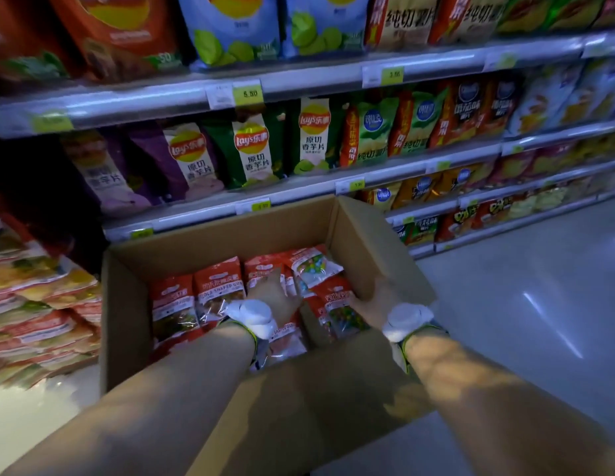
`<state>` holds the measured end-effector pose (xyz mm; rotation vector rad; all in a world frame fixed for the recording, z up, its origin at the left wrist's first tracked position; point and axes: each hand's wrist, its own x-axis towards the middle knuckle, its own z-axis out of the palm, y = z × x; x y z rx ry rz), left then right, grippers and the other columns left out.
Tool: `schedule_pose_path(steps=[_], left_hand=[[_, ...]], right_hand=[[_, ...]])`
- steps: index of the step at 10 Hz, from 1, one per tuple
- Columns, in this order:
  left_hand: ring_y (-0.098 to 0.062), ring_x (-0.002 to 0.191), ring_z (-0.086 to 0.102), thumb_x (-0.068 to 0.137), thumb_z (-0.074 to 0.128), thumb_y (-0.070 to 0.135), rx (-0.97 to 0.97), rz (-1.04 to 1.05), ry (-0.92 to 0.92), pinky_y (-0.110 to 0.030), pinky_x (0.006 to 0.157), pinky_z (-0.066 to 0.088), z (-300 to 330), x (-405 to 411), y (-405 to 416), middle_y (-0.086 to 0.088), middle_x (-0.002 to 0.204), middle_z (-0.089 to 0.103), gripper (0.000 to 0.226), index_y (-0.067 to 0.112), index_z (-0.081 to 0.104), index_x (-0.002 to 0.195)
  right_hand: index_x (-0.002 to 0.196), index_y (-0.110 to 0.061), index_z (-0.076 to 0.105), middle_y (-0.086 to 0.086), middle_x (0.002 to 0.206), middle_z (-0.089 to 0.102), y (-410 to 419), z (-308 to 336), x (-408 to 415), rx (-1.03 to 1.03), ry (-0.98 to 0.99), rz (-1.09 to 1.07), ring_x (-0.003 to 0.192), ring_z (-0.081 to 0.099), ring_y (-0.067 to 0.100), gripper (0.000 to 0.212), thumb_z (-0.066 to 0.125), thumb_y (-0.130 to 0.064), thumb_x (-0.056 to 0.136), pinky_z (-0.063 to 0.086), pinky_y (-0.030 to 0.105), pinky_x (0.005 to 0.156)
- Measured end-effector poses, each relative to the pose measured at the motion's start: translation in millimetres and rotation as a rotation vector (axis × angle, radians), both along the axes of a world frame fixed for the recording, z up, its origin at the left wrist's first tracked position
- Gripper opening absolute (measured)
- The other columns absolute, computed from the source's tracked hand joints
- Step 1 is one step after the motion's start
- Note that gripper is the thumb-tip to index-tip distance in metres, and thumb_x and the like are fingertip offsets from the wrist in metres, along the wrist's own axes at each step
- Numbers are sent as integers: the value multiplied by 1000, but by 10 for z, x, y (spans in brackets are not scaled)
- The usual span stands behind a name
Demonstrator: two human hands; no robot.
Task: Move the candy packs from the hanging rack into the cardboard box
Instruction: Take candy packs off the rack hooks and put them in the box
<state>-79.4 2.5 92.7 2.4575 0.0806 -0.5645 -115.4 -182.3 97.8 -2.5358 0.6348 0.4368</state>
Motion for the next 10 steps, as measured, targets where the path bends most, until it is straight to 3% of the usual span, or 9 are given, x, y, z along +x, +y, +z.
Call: schedule_pose_path(steps=[1,3,4,5,7,9,10], left_hand=[[-34,126,51,93,61,28,-11,32,135,-36,101,42,-231,152,-29,-16,138,52,55,8,44,141],[-30,130,49,94,57,40,69,-11,268,-38,105,43,-633,317,-32,-9,150,42,69,11,28,150],[-31,129,50,97,54,34,49,52,340,-43,106,43,-749,337,-85,-12,147,45,57,11,37,146],[-32,117,60,91,62,23,-56,292,455,-45,98,50,-946,346,-195,-16,137,55,55,7,43,140],[-29,125,53,93,61,28,23,362,494,-35,104,40,-1162,414,-320,-11,135,56,47,10,50,136],[-28,125,52,95,55,34,47,298,536,-29,96,38,-1402,569,-404,-8,136,56,47,16,48,138],[-27,122,53,94,55,33,57,288,521,-29,94,38,-1457,587,-390,-8,133,59,45,16,50,135]], right_hand=[[130,-9,47,10,131,54,-77,-292,112,67,109,15,120,52,29,58,61,-43,85,40,32,101],[131,-6,49,15,130,55,-203,-752,397,209,260,20,119,53,32,58,64,-37,85,44,37,99],[133,-4,46,16,132,53,-236,-932,509,237,308,33,121,52,33,61,65,-35,85,43,38,101],[135,-2,44,16,134,51,-333,-1185,719,288,433,93,122,50,32,62,67,-30,85,41,34,99],[145,-9,28,12,142,44,-450,-1589,927,378,485,32,126,48,29,79,72,-24,82,39,29,90],[148,-14,20,10,145,39,-357,-2120,1039,388,559,-42,128,46,31,94,78,-26,75,38,17,62],[147,-11,22,14,147,36,-289,-2233,1013,352,633,-48,129,45,33,94,78,-31,74,47,21,75]])
